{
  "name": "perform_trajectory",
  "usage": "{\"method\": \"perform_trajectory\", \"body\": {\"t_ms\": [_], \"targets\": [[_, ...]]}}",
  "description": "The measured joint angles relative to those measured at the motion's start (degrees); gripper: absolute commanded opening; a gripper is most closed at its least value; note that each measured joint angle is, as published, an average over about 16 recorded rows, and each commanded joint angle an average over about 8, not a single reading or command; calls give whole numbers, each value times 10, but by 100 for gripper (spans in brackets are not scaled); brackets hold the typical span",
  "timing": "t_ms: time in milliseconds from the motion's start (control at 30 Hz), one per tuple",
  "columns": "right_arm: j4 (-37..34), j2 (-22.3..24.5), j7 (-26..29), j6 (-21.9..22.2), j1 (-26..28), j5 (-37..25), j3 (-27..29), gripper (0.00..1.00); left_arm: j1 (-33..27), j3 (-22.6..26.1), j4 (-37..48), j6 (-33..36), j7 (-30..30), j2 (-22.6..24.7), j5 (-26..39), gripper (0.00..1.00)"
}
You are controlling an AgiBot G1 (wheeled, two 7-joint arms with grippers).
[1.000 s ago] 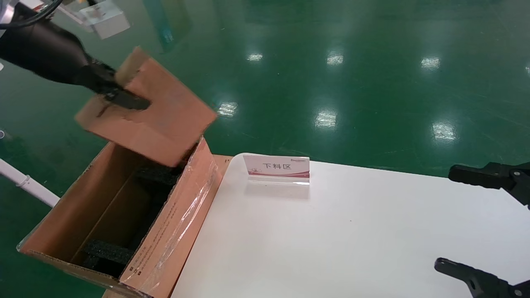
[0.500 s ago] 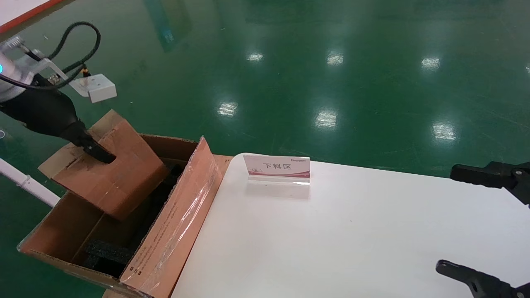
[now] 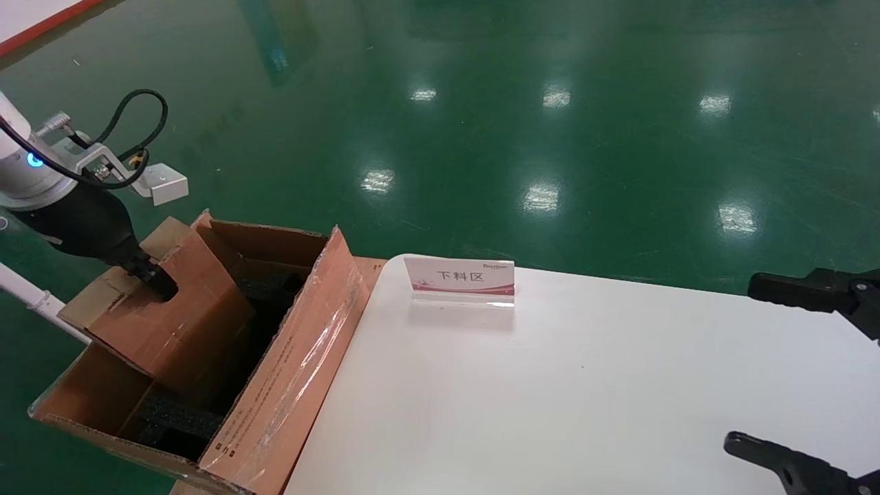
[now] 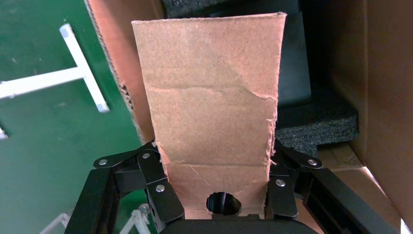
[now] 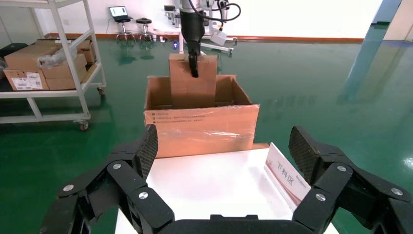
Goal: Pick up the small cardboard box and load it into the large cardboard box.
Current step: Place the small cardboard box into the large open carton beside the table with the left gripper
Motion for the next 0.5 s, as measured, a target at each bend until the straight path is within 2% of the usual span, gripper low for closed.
{"method": "perform_trajectory", "body": {"t_ms": [500], "targets": [[0, 0, 0, 0, 0, 0, 0, 100, 42, 15, 58, -37, -26, 33, 21, 0]]}}
